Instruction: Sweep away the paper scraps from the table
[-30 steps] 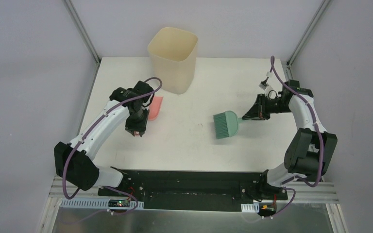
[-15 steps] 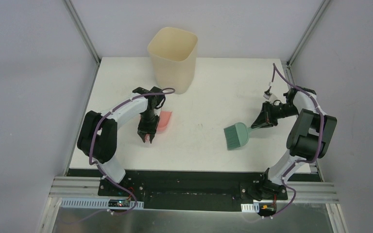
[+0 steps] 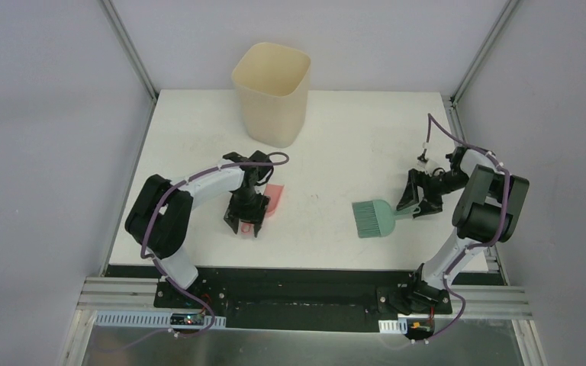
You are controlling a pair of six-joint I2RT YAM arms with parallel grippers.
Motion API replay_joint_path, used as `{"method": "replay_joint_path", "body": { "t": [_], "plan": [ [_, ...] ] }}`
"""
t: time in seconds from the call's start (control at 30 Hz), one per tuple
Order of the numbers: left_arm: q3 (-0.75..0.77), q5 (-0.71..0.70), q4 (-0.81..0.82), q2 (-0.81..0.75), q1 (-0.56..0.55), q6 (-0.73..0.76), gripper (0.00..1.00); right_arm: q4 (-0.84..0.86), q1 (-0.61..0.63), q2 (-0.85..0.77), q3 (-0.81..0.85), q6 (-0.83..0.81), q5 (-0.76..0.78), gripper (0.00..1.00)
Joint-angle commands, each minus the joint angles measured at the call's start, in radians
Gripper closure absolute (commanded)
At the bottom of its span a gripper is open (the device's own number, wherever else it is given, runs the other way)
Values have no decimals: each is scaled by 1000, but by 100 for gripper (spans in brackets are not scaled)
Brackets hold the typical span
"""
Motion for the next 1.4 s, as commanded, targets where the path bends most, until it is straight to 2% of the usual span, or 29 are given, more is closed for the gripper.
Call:
{"method": "replay_joint_path", "body": {
  "t": [0.0, 0.03, 0.07, 0.17, 0.27, 0.37, 0.43, 0.47, 0.5, 0.57, 0.63, 0.8, 0.93, 1.1, 1.37],
  "plan": [
    [11, 3, 22, -14, -18, -31, 4, 102, -22, -133, -23, 30, 157, 13],
    [14, -4, 17, -22, -23, -33, 1, 109, -22, -164, -28, 34, 176, 2],
    [18, -7, 10, -33, -28, -33, 1, 111, -22, -191, -30, 37, 194, 0],
    [79, -27, -89, -73, -60, -41, 1, 107, -24, -283, -13, 64, 248, 0],
    [215, -143, -245, -146, -116, -43, 1, 118, -24, -402, -4, 85, 243, 0],
    [358, -255, -282, -239, -119, 27, 1, 156, -25, -512, 26, 137, 193, 0],
    [423, -348, -199, -326, -119, 113, 1, 153, -25, -543, 77, 173, 97, 0],
    [389, -383, -107, -394, -119, 165, 1, 185, -24, -556, 92, 244, 78, 0],
    [291, -427, 36, -504, -117, 214, 1, 233, -24, -572, 96, 332, 79, 0],
    [35, -538, 327, -677, -111, 220, 1, 327, -24, -596, 77, 454, 54, 0],
    [-139, -530, 514, -789, -105, 252, 1, 437, -24, -628, 18, 522, 4, 0],
    [-231, -670, 481, -821, -89, 160, 1, 678, -5, -696, -174, 544, -56, 0],
    [-309, -623, 554, -899, -83, 131, 1, 778, 19, -723, -264, 604, -74, 0],
    [-336, -621, 565, -929, -62, 126, 1, 755, 39, -738, -254, 604, -75, 0],
    [-318, -465, 541, -848, -62, 138, 1, 751, 38, -833, -325, 604, -75, 0]
  ]
}}
